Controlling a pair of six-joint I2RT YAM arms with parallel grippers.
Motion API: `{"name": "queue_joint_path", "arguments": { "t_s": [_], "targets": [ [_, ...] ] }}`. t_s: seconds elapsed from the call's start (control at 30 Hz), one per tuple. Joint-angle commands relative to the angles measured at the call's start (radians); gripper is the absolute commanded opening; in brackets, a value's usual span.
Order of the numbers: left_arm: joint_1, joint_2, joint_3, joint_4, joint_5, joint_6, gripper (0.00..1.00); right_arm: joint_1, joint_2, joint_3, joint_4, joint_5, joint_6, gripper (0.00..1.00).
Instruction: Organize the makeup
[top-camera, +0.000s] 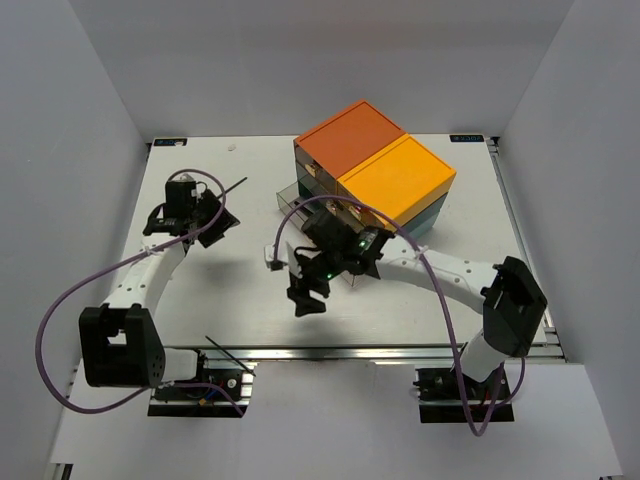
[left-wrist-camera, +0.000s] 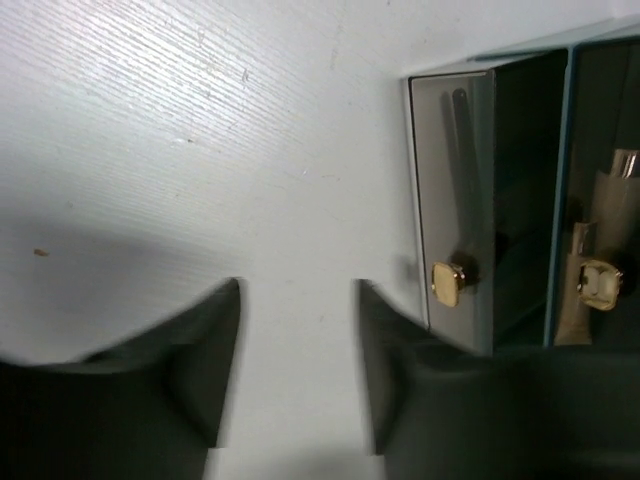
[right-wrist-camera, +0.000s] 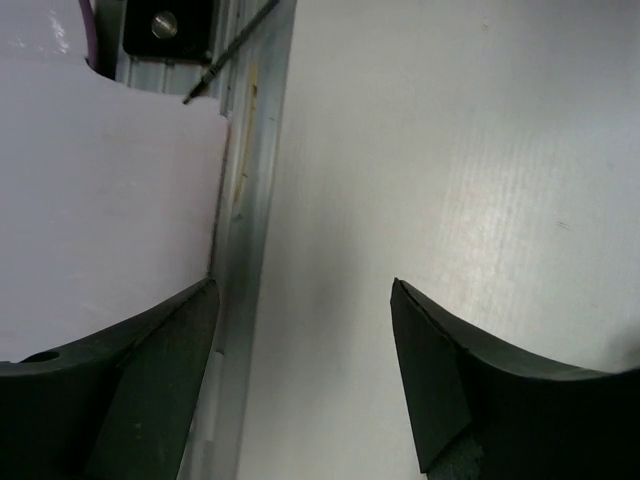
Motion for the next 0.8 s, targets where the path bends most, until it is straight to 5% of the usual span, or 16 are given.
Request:
{"name": "queue_joint_path", "arguments": {
  "t_s": [0.0,0.1,0.13,0.23,0.33,0.5,0.77],
  "targets": [
    [0.012,-0.073,0.052,-0.004,-0.039,-0.002,0.66,0.135,0.009,0.02,0.056,0.144,0.192,0.74],
    [0.013,-0.138,0.086,-0.003,-0.096,-0.002,0.87,0.186,0.053,0.04,0.077,0.165,0.243,0.64],
    [0.013,-0.156,0.113,-0.006,-0.138,0.004,0.89,0.186,0.076,0.062,0.076,0.144,0.283,0.51],
    [0.013,-0.26,0.161,-0.036,-0.247,0.022,0.98,0.197,0.199,0.185,0.01,0.083,0.347,0.32],
    [0.013,-0.335,0.177,-0.04,-0.289,0.041,0.98,0.206,0.297,0.265,0.02,0.069,0.439,0.26],
    [0.013,-0.484,0.226,-0.104,-0.372,0.07,0.98,0.249,0.409,0.351,0.123,0.092,0.746,0.29],
    [0.013,-0.578,0.264,-0.201,-0.406,0.093,0.98,0.37,0.523,0.541,0.037,0.277,0.915,0.4]
  ]
}}
